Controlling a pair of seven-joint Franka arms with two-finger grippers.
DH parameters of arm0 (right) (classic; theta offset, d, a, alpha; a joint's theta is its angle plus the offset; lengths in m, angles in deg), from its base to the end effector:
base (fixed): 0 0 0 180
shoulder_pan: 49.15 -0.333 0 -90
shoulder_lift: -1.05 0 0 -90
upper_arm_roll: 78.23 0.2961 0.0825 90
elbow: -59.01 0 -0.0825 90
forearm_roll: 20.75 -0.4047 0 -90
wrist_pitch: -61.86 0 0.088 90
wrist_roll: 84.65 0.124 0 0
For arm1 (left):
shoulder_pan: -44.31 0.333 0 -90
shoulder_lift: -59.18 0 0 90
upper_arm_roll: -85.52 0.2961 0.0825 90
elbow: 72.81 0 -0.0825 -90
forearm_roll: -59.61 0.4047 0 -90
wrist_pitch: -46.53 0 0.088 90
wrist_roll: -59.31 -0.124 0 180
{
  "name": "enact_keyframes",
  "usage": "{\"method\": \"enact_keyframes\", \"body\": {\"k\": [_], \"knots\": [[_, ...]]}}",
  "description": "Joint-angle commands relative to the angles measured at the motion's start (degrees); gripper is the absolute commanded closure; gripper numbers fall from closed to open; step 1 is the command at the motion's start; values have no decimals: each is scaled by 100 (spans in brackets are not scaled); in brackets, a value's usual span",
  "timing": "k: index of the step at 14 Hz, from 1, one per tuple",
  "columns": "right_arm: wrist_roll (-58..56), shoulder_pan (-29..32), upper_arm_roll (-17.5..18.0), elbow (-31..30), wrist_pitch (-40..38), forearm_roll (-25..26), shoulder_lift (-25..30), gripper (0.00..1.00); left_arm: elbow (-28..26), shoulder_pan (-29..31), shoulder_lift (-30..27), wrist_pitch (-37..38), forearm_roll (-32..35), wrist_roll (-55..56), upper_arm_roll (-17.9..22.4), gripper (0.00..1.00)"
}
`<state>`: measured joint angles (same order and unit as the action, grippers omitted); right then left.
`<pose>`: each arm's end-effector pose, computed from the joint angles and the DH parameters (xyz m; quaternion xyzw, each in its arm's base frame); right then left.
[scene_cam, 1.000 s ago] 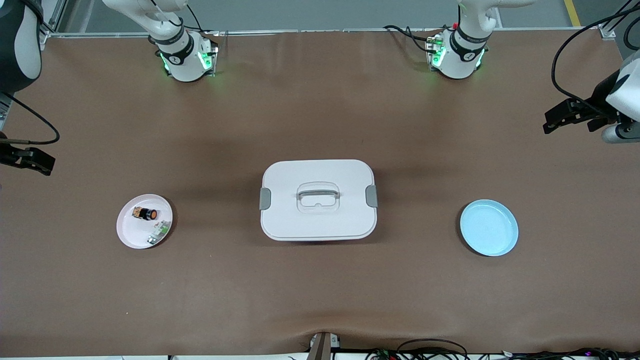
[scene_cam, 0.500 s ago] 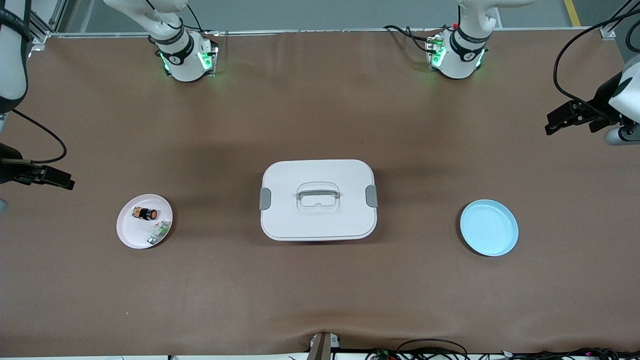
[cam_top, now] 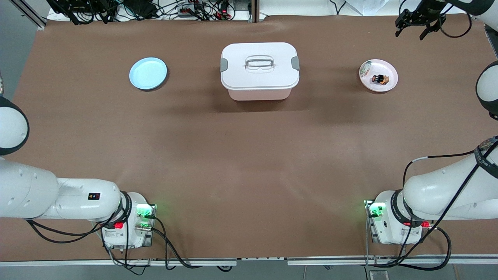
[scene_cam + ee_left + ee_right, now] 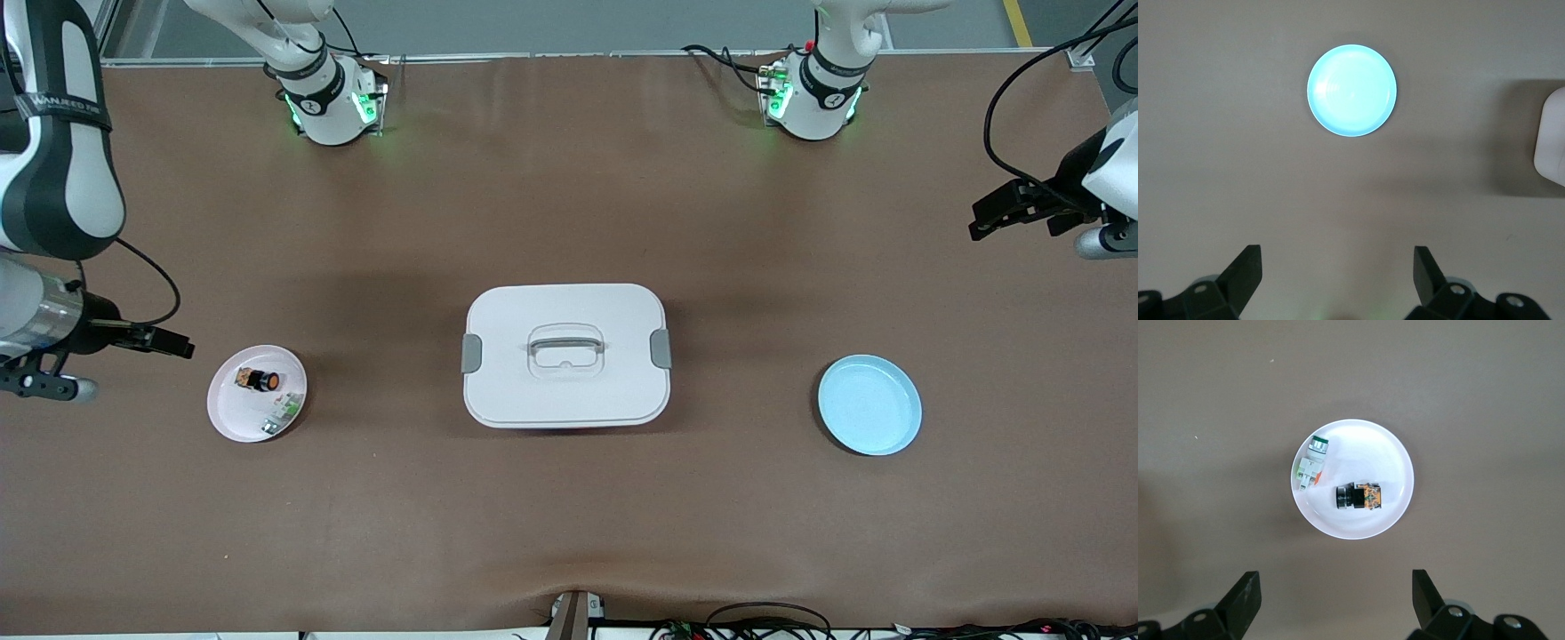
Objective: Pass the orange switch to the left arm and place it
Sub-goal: 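Reach the right gripper down over the black-orange switch on the pink plate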
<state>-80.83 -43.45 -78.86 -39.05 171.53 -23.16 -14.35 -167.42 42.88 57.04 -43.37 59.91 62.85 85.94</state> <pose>0.6384 -0.0667 0.3817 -0.9947 0.0959 0.0326 0.0188 0.5615 -0.0092 0.5691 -0.9995 -0.0220 0.0223 0.0034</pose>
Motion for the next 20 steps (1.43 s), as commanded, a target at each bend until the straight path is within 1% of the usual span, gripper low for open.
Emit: {"method": "enact_keyframes", "body": {"k": [1,3,5,6,8,14,20], "knots": [[49,89,53,-722,527,-173,300,0,135,20,64,113,-4,-125,2,0],[49,72,53,-1196,1079,-182,344,0,135,20,64,113,-4,-125,2,0],[49,45,53,-1802,1878,-182,388,0,135,20,82,113,-4,-125,-6,0],[49,54,62,-1970,2178,-182,362,0,144,11,73,113,-4,-125,-6,0],[49,54,62,-2024,2409,-182,222,0,144,11,73,104,-13,-125,-7,0],[58,115,62,-2051,3296,-208,-568,0,170,11,73,113,-13,-125,-7,0],[40,63,62,-1770,3447,-199,-1088,0,223,11,82,113,-4,-134,-7,0]]}}
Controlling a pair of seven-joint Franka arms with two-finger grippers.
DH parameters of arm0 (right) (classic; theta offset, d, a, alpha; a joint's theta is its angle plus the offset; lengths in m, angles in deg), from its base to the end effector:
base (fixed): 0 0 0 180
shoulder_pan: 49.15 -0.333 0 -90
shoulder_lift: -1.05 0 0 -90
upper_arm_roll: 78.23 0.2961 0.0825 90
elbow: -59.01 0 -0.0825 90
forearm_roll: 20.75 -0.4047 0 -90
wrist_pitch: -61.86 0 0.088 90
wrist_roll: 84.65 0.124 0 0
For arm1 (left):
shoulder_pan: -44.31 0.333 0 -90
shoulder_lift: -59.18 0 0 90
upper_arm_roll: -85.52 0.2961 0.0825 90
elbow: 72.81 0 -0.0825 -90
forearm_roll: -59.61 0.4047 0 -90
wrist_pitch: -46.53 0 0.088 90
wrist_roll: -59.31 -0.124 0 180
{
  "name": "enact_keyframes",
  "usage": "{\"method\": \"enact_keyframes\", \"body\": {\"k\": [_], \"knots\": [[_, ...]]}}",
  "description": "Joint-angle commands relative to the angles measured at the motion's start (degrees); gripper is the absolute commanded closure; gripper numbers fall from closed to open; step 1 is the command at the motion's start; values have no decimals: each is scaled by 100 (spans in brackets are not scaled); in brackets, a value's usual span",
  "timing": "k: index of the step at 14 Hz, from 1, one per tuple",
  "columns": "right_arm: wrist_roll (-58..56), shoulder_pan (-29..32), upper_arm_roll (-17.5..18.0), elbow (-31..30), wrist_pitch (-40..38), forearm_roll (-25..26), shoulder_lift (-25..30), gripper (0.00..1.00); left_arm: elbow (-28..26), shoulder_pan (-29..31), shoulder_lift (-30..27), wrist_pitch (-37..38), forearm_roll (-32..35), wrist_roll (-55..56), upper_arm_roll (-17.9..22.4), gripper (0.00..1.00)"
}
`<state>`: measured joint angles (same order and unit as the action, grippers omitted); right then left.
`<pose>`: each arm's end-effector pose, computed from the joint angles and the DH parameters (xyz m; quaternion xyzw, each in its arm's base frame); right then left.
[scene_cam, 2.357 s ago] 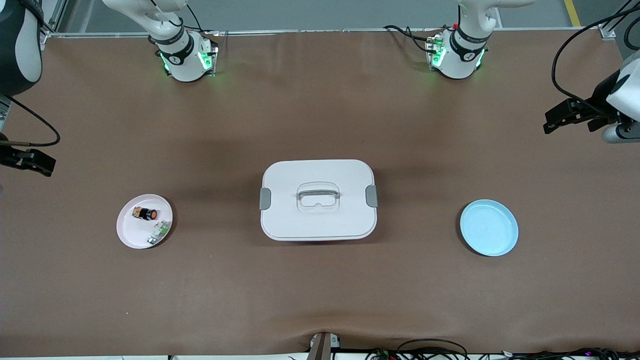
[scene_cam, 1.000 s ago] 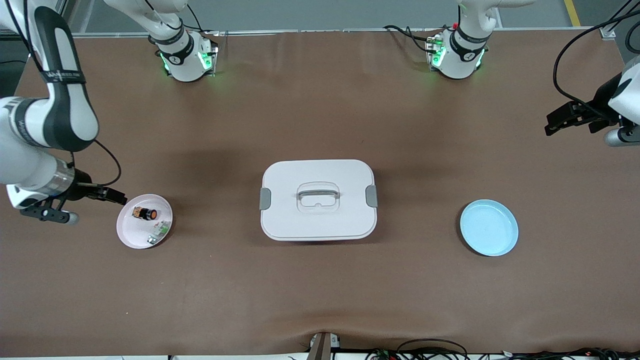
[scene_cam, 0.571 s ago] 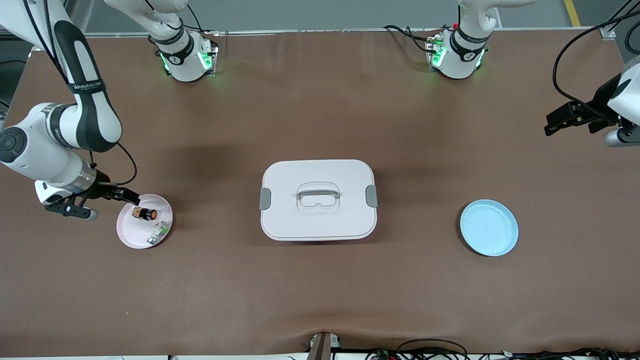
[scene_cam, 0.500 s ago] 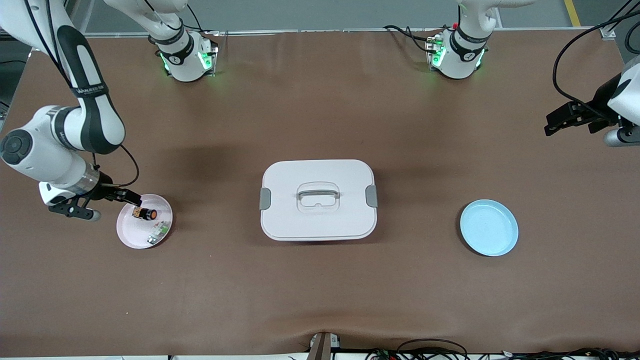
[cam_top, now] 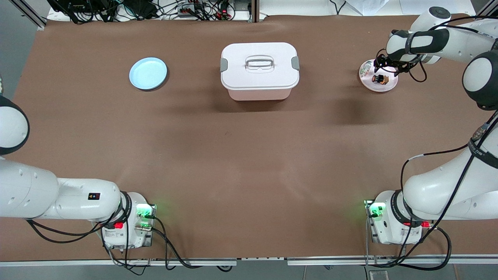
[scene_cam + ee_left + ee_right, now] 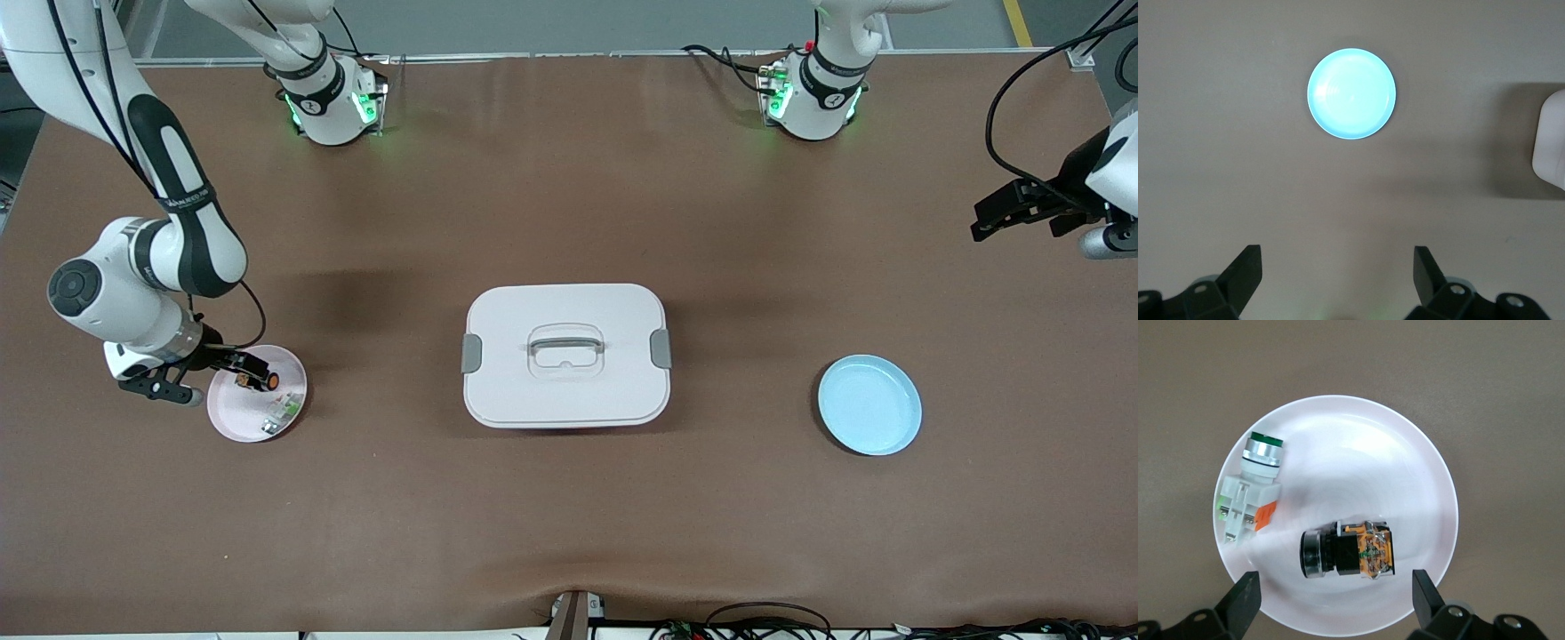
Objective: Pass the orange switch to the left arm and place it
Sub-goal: 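Reach the right gripper down over the black-orange switch on the pink plate, then close the right gripper on the black-orange switch and lift it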
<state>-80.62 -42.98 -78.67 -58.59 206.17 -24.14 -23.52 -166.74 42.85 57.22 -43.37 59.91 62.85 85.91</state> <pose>0.6001 -0.0696 0.1783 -0.9930 0.1159 -0.0191 0.0157 0.5630 -0.0098 0.5732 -0.9996 -0.0215 0.0179 0.0032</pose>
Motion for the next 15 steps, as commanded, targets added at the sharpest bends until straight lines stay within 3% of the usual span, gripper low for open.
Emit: {"method": "enact_keyframes", "body": {"k": [1,8,15], "knots": [[19,7,44,193,-17,-101,-197,0,156,14,64,113,-4,-125,-3,0],[-60,51,44,272,229,-101,-627,0,156,14,64,113,-4,-134,-3,0],[-60,60,44,333,220,-93,-716,0,156,23,64,113,-13,-134,-3,0]]}}
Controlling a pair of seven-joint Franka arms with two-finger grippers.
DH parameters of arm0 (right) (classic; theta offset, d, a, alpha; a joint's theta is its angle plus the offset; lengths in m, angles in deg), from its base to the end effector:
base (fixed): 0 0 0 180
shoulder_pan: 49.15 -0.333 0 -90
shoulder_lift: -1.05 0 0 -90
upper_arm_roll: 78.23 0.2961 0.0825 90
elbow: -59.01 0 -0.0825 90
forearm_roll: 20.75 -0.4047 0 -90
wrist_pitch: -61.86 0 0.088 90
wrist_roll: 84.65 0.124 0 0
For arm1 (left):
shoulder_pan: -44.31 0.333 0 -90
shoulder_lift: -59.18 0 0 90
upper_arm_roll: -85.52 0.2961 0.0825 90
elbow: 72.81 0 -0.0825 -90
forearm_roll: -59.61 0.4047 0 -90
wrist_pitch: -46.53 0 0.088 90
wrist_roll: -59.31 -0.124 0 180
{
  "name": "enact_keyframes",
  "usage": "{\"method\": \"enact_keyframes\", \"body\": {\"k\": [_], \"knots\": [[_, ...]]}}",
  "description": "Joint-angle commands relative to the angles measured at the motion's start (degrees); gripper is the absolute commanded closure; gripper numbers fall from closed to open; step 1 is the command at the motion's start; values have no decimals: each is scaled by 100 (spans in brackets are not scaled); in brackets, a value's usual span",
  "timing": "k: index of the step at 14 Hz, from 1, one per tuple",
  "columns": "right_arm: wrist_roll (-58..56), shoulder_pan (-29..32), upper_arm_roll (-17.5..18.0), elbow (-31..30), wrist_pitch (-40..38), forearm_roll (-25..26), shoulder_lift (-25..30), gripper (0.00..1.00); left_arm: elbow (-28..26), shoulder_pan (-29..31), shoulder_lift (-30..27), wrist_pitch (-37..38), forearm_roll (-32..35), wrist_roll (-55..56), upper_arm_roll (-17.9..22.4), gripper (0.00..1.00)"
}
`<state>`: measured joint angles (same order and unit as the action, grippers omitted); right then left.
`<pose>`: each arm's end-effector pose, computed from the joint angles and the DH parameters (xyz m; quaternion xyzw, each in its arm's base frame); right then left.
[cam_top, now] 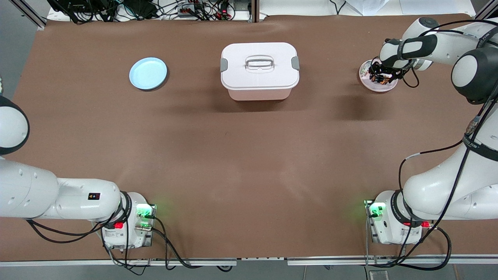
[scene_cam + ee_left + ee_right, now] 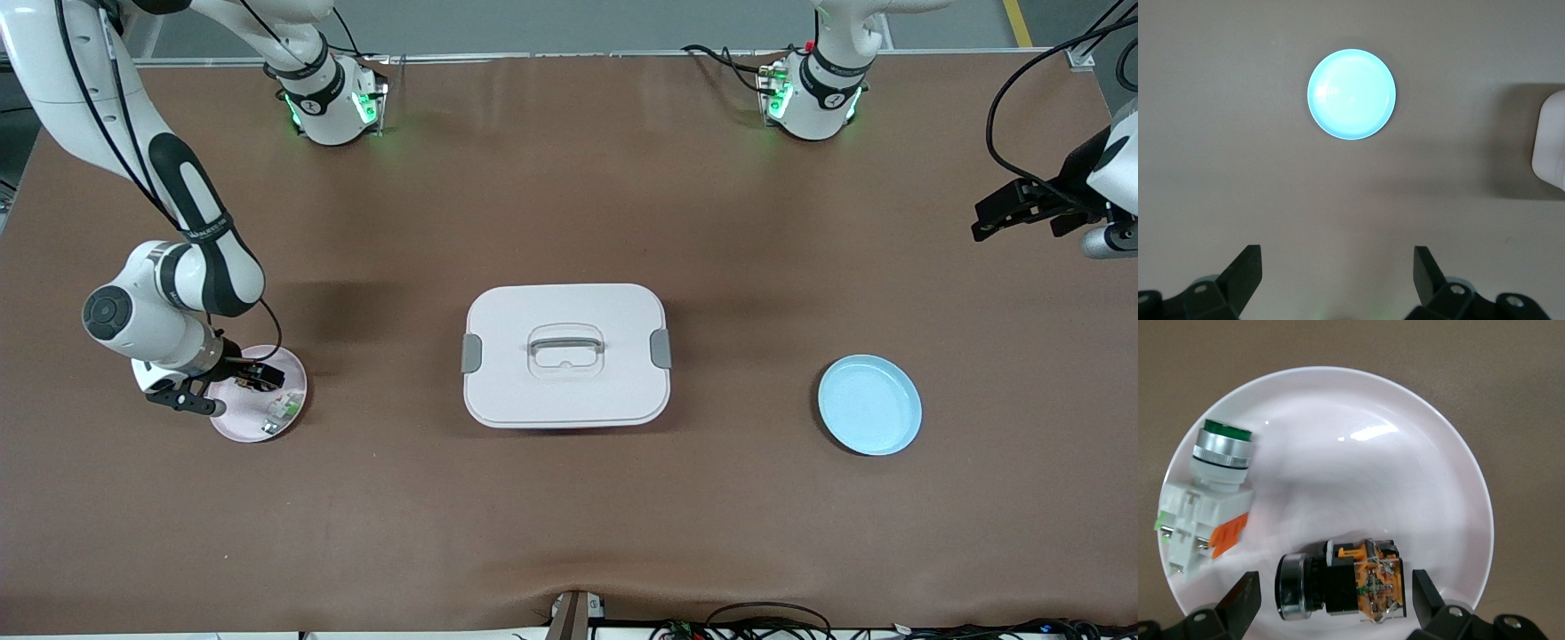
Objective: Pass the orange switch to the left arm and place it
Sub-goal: 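Close the right gripper on the black-orange switch and lift it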
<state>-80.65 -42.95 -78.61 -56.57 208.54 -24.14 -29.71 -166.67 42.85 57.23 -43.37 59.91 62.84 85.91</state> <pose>0.6000 -0.0697 0.1307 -0.9931 0.1163 -0.0033 0.0146 0.5631 -0.0098 0.5737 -0.9996 -0.0214 0.0174 0.0032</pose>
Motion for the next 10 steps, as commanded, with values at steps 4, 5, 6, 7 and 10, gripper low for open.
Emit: {"method": "enact_keyframes", "body": {"k": [4,5,6,7,10], "knots": [[-171,65,38,123,-17,-92,-97,19,149,22,63,113,-13,-134,-3,0],[-171,57,38,123,-17,-92,-97,41,157,22,63,113,-13,-134,-3,0],[-171,57,38,123,-26,-92,-97,64,149,22,63,113,-13,-134,-3,0],[-171,57,38,123,-26,-101,-97,86,149,22,63,113,-13,-134,-3,0],[-145,65,46,114,-17,-119,-97,100,158,22,63,113,-13,-134,-3,0]]}}
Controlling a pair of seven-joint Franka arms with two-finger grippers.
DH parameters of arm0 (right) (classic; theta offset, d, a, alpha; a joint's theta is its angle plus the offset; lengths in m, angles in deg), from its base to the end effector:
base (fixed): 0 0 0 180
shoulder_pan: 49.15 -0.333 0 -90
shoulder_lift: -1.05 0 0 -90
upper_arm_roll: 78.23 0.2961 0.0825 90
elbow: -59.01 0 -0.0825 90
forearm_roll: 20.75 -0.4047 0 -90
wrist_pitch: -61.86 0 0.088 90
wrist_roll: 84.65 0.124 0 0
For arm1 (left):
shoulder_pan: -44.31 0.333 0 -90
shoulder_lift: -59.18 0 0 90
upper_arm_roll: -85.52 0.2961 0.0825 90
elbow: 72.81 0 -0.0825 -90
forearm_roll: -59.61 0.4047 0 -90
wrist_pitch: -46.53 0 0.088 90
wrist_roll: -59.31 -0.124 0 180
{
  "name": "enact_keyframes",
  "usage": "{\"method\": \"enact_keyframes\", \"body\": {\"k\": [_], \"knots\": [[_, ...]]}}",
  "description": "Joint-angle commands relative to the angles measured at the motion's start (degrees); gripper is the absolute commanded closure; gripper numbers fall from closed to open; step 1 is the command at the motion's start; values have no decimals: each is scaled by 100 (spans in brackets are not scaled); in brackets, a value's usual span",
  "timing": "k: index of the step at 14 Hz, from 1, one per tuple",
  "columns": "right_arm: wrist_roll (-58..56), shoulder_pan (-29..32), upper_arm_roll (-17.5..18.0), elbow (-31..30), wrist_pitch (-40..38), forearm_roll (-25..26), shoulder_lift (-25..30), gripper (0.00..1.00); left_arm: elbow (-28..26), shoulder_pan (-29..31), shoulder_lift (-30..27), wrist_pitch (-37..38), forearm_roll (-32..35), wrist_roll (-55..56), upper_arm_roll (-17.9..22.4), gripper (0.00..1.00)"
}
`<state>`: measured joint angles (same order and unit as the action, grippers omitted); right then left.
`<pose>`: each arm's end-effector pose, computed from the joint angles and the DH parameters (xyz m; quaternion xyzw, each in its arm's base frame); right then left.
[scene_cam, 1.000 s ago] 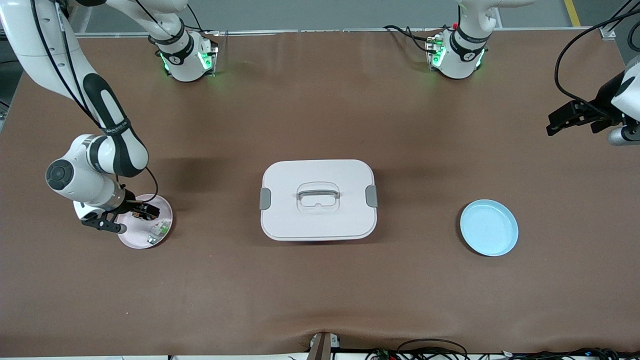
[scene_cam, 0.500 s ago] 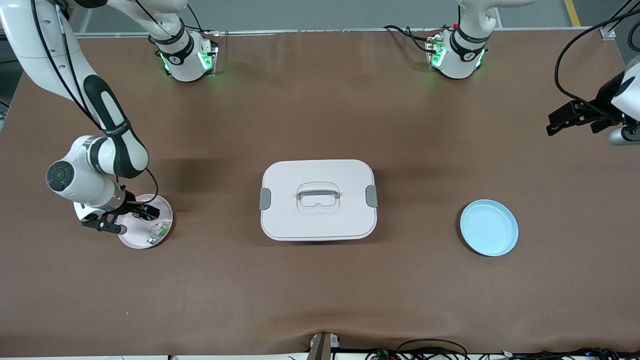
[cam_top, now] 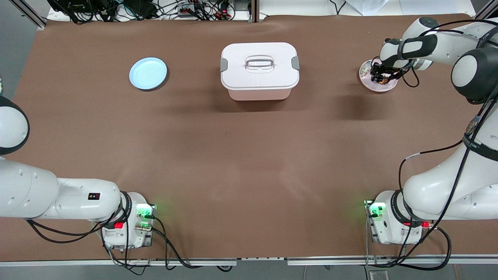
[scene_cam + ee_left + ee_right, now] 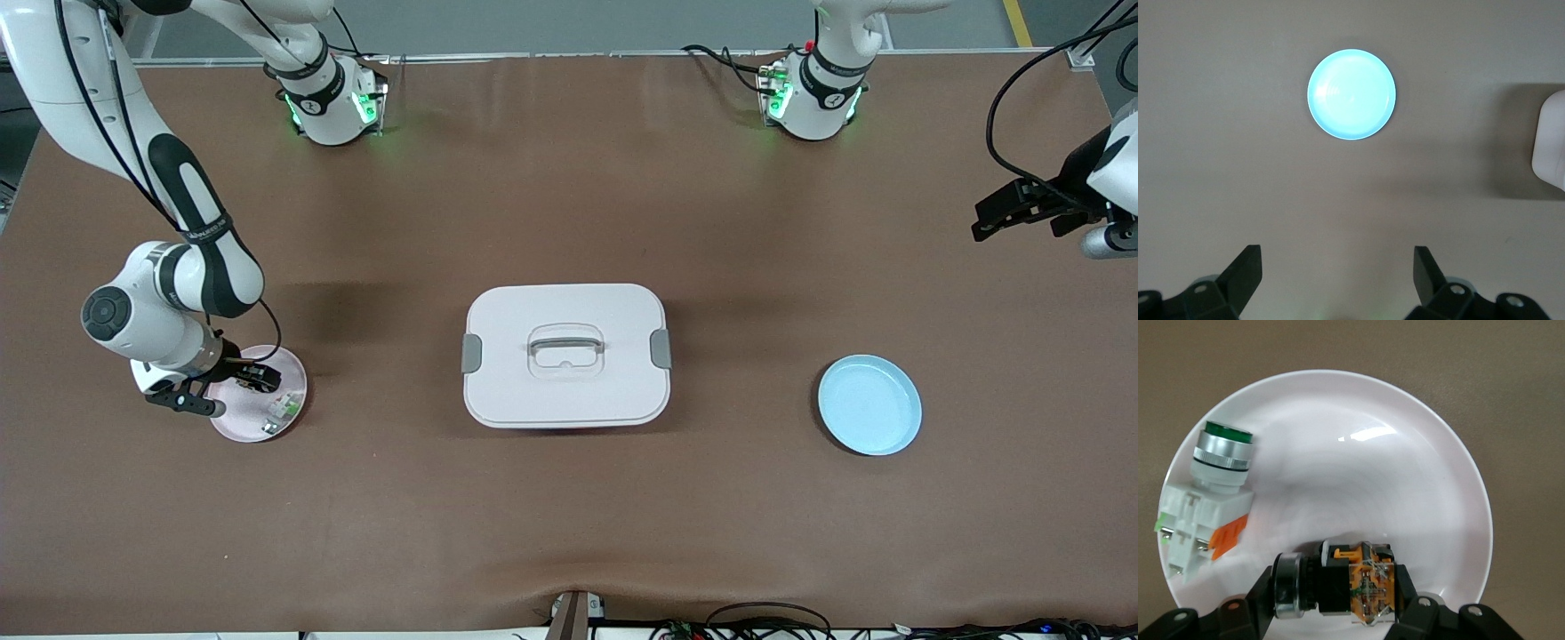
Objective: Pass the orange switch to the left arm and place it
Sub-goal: 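Close the right gripper on the black-orange switch and lift it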
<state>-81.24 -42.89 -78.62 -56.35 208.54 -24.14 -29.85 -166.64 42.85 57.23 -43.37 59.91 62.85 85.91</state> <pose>0.6010 -0.0705 0.1306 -0.9936 0.1117 -0.0041 0.0145 0.5631 -0.0098 0.5739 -0.9996 -0.0215 0.0172 0.0032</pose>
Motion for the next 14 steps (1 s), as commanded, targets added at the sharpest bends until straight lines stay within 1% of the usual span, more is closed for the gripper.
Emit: {"method": "enact_keyframes", "body": {"k": [1,4,5,6,7,9,10,11,12,14], "knots": [[-77,112,47,92,-26,-162,-82,100,154,22,63,113,-13,-134,-3,0],[-51,113,56,110,-192,-513,-30,100,154,31,63,113,-13,-134,-3,0],[-51,112,56,197,-462,-593,5,100,154,31,72,113,-13,-134,-3,0],[-7,104,56,424,-857,-680,14,100,146,31,72,113,-13,-134,5,0],[106,112,56,731,-1426,-786,14,100,154,31,72,113,-13,-134,5,0],[631,104,47,1477,-2831,-1006,14,100,145,22,72,113,-4,-134,5,0],[974,77,47,1855,-3438,-1015,5,100,154,31,63,113,-13,-125,-3,0],[1343,60,56,2181,-3888,-1024,5,100,154,22,63,113,-13,-134,-3,0],[1686,25,82,2375,-4189,-1041,5,100,154,22,72,113,-13,-134,-3,0],[2135,-72,82,2631,-4699,-1286,67,100,154,22,63,113,-4,-134,5,0]]}}
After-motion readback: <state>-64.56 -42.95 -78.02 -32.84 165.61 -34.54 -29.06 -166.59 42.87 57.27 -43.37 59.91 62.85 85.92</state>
